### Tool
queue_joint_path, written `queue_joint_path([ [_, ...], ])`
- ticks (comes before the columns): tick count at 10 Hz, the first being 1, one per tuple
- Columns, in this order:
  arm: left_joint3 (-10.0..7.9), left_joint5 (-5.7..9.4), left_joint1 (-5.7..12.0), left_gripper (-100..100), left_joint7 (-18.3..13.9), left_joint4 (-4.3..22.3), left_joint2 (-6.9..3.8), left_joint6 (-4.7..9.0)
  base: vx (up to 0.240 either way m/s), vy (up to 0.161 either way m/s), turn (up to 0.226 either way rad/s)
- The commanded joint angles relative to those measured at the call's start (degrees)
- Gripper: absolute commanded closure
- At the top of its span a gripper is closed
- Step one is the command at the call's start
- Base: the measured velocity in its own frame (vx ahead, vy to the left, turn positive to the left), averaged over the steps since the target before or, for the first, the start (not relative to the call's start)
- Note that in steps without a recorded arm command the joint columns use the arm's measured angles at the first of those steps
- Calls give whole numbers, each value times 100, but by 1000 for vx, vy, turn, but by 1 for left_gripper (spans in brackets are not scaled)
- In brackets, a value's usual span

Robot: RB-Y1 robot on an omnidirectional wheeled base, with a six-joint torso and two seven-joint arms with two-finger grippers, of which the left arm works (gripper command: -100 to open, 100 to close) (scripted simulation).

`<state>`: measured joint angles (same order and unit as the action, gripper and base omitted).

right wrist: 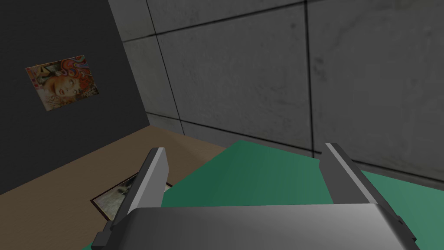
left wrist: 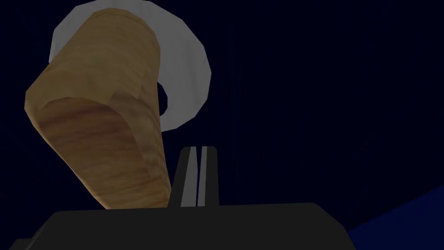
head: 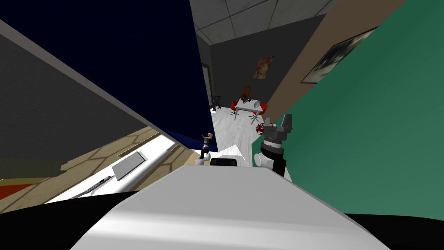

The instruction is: Push the door open

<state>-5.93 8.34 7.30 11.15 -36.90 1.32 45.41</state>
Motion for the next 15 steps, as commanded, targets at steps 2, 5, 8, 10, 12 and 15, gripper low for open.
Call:
queue_joint_path([
  [2, 77, -35, 1, -100, -1, -167, 68, -7, 6, 0, 1],
  [5, 26, 35, -58, -100, -76, -156, 33, -117, -14, 2, 15],
  [8, -32, 66, 155, -100, -86, -189, -268, -517, -35, -19, 44],
  [10, -79, 85, 394, -100, -66, -235, -165, -883, -36, -14, 71],
  [12, -86, 88, 431, -100, -63, -243, -113, -938, -22, 2, 32],
  [15, -68, 82, 336, 100, -76, -157, -111, -963, 2, 2, -1],
])
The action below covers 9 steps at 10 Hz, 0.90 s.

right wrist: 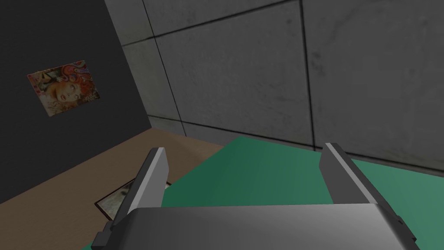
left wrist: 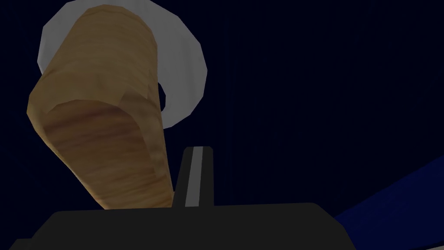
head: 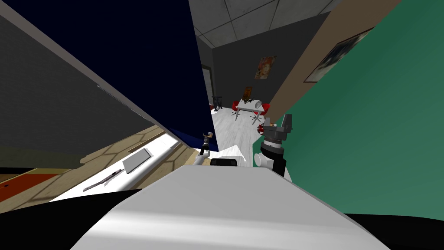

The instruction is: Push the door open

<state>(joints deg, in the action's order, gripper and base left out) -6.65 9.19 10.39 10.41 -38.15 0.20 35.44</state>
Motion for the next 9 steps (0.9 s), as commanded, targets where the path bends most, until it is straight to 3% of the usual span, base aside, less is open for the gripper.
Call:
queue_joint_path([
  [1, 4, -2, 28, 100, -2, -32, 1, 34, 0, 0, 0],
  [4, 4, -2, 28, 100, -2, -32, 1, 34, 0, 0, 0],
  [5, 107, -43, -48, -100, -61, -9, -97, 118, -80, 62, -112],
  [9, 307, -122, -128, -100, -175, -31, -168, 341, -131, 101, -95],
])
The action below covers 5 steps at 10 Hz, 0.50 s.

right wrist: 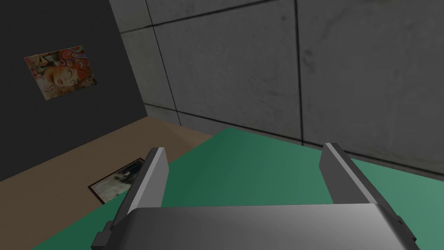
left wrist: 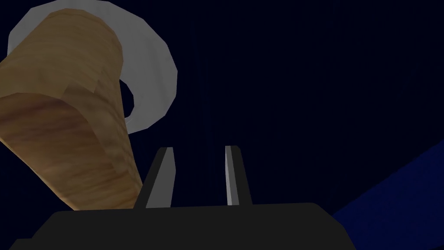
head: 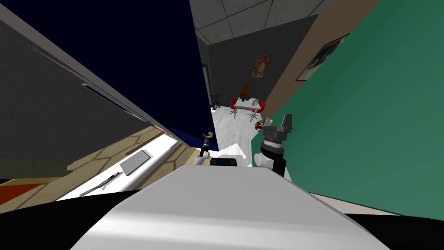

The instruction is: Push the door open

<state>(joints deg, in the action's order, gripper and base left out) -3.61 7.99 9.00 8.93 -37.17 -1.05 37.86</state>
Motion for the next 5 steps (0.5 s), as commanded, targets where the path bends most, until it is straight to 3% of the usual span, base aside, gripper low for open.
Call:
queue_joint_path([
  [1, 95, -39, -26, -100, -78, -138, -40, 201, -144, 78, -85],
  [2, 95, -39, -26, -100, -78, -138, -40, 201, -111, 73, -49],
  [3, 232, -94, -80, -100, -157, -153, 7, 355, -133, 109, -86],
  [5, 232, -94, -80, -100, -157, -153, 7, 355, -81, 80, -63],
])
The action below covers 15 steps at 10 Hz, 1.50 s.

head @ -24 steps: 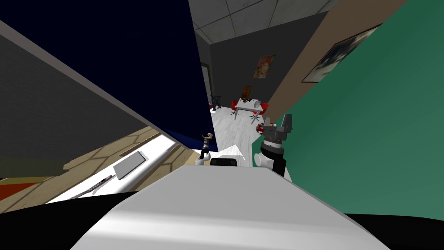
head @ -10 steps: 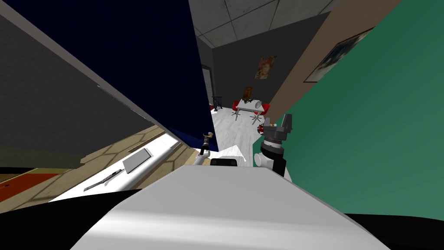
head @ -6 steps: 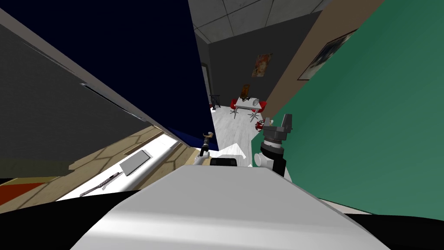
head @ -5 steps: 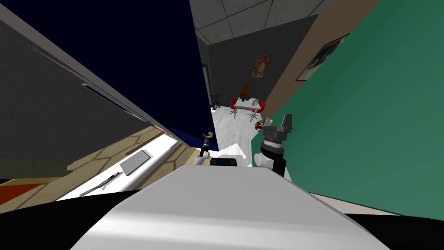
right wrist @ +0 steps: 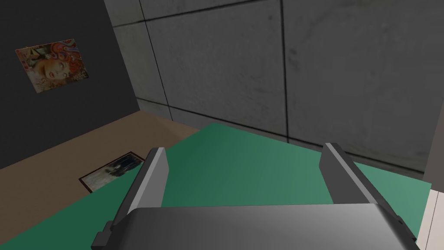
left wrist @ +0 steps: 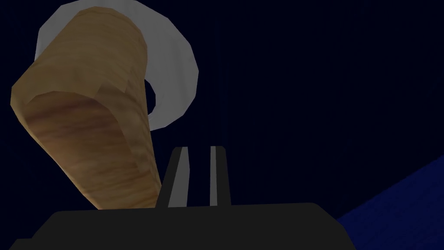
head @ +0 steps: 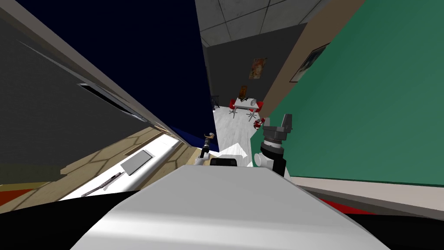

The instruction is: Push the door open

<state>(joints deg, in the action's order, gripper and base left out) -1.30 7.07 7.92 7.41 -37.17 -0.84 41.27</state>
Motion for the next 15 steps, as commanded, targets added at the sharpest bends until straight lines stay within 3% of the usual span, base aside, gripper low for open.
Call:
queue_joint_path([
  [1, 45, -19, 11, -100, -29, -158, 13, 62, -61, 31, -6],
  [2, 126, -51, -21, -100, -75, -166, 75, 152, -93, 65, -47],
  [4, 126, -51, -21, -100, -75, -166, 75, 152, -65, 52, -49],
  [5, 245, -99, -69, -100, -143, -179, 211, 286, -105, 81, -84],
  [6, 245, -99, -69, -100, -143, -179, 211, 286, -111, 86, -61],
  [7, 189, -74, -127, -100, -135, -152, 140, 196, -33, 37, -8],
  [8, 162, -69, -13, -100, -145, -165, -38, -60, -35, 2, 23],
  [9, 152, -66, 38, -100, -147, -171, -68, -132, -41, -11, 27],
  [11, 152, -66, 38, -100, -147, -171, -68, -132, -12, -9, 16],
  [12, 118, -59, 204, -100, -154, -191, -83, -368, -30, -3, 37],
  [13, 118, -59, 204, -100, -154, -191, -83, -368, -30, -3, 13],
  [14, 97, -54, 310, -100, -159, -203, -30, -517, -23, 6, 38],
  [15, 97, -54, 310, -100, -159, -203, -30, -517, -13, 4, 18],
])
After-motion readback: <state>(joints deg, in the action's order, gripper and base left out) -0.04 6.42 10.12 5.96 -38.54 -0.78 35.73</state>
